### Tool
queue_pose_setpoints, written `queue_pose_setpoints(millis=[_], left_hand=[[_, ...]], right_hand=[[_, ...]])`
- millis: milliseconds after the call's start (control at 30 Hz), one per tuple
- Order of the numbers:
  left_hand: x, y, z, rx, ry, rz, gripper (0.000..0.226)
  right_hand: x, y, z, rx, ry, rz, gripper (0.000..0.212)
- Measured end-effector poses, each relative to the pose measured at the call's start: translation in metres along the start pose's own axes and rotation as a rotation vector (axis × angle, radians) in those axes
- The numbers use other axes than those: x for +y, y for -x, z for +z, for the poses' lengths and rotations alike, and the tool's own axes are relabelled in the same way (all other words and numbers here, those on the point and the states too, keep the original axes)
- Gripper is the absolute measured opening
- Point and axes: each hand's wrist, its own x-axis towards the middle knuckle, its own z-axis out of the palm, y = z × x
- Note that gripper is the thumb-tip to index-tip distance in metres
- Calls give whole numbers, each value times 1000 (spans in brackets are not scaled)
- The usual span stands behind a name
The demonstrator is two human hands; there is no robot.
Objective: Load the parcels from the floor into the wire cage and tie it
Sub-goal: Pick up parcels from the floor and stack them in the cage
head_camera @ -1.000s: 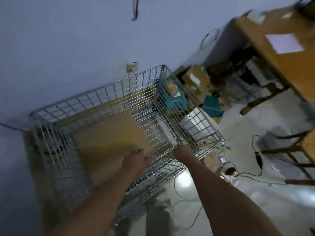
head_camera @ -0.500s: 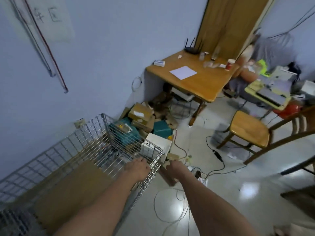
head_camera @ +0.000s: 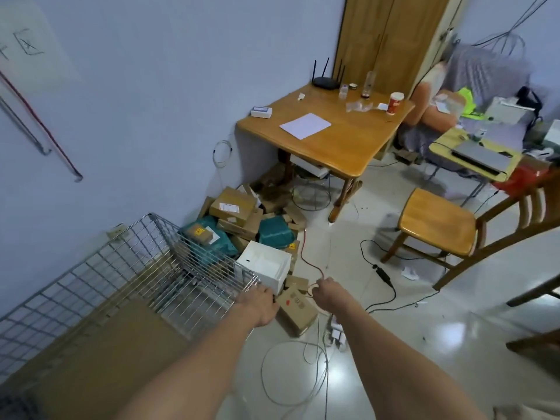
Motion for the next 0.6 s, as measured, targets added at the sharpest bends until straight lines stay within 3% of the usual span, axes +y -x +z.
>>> queue_pose_setpoints(millis=[267,367,533,600], left_hand=[[25,-93,10,-113,2,47,55],[30,-145,8,-139,70,61,49],[31,-216,5,-232,176,42,61],[23,-244,-3,-222,183,33,60]], right_hand=[[36,-64,6,-52,-24,41,51],[46,-106,4,-61,-44,63,53],[90,-193,24,-190,-46,195,40],[90,-216,13,-186,-53,201,46]])
